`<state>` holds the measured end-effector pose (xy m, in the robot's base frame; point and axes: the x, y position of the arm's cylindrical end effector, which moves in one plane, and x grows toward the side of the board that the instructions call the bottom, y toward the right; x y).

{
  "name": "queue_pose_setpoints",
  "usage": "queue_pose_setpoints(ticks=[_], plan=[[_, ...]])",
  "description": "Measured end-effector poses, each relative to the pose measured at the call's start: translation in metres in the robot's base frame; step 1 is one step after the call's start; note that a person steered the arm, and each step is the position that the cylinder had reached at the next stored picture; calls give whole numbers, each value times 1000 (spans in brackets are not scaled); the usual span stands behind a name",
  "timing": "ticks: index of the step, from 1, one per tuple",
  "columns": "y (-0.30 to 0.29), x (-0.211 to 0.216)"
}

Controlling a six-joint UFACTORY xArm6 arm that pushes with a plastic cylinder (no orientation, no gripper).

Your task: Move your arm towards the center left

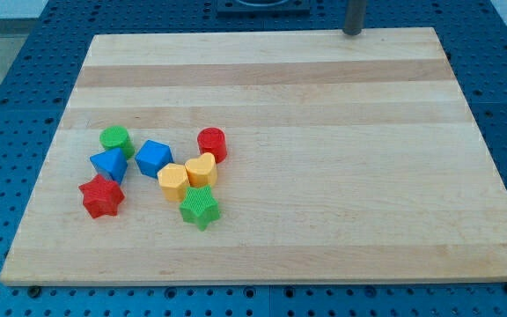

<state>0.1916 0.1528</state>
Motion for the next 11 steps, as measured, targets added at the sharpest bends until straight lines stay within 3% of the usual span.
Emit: queue_pose_setpoints(ticks=[3,4,6,8,9,10,11], plan=[[-7,4],[-51,19],[-178,89],[-271,98],[-363,99],[-446,141],[-458,151]])
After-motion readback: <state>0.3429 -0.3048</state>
